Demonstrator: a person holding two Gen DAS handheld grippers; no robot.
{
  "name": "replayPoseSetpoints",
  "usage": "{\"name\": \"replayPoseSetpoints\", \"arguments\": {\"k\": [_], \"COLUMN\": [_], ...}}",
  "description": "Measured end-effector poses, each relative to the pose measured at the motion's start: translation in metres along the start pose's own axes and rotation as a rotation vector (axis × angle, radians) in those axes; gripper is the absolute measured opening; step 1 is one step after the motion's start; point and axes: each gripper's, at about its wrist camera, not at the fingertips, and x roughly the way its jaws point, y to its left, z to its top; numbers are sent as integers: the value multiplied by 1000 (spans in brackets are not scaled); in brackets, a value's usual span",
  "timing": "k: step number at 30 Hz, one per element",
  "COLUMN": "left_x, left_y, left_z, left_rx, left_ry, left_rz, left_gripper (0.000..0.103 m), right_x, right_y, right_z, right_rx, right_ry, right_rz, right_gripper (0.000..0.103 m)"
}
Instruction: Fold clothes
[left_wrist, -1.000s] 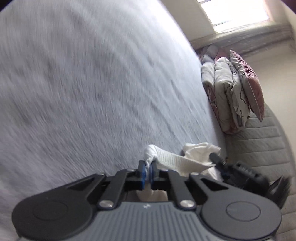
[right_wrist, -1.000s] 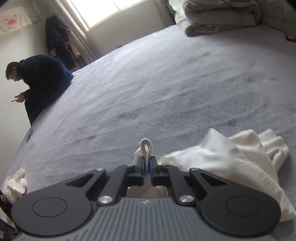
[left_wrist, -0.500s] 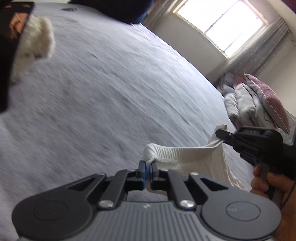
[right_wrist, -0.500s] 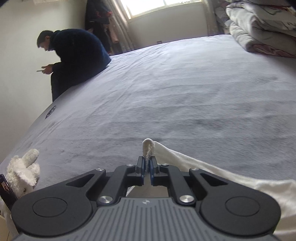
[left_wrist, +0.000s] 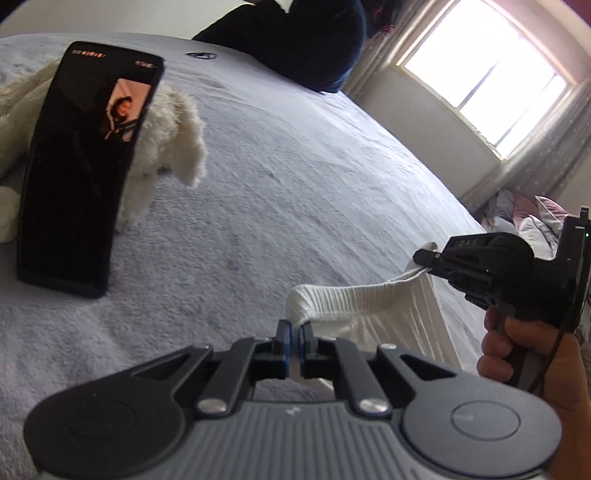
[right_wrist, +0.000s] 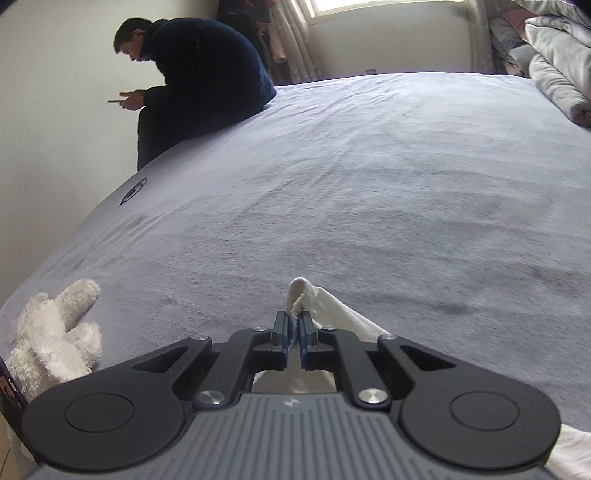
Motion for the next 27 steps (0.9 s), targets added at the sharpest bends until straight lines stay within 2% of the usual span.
{"name": "replayPoseSetpoints", "arguments": {"k": [9,15,18,20,21,27], "left_x": [24,30,32,34,34,25], "left_y": [9,7,5,5,6,6], "left_z": [7,10,11,12,12,12], "left_rx": [-30,-32,-26,-31,-31,-34], "left_ry": [67,88,101,108,112,118], "left_rz": [77,84,90,88,87,90], "left_gripper": [5,5,9,13,15,26], "right_x": [32,51,54,53,50,20], "right_y": [27,21,14,11,10,6], "right_z": [3,-5,-8,-9,-8,-3], "right_rx": [-67,-53,-17,8,15,-29], "right_ry": [13,41,65,78,80,62], "right_rz": [3,-33,-26,-9,-3,0], "right_gripper": [7,8,11,27,38,43]}}
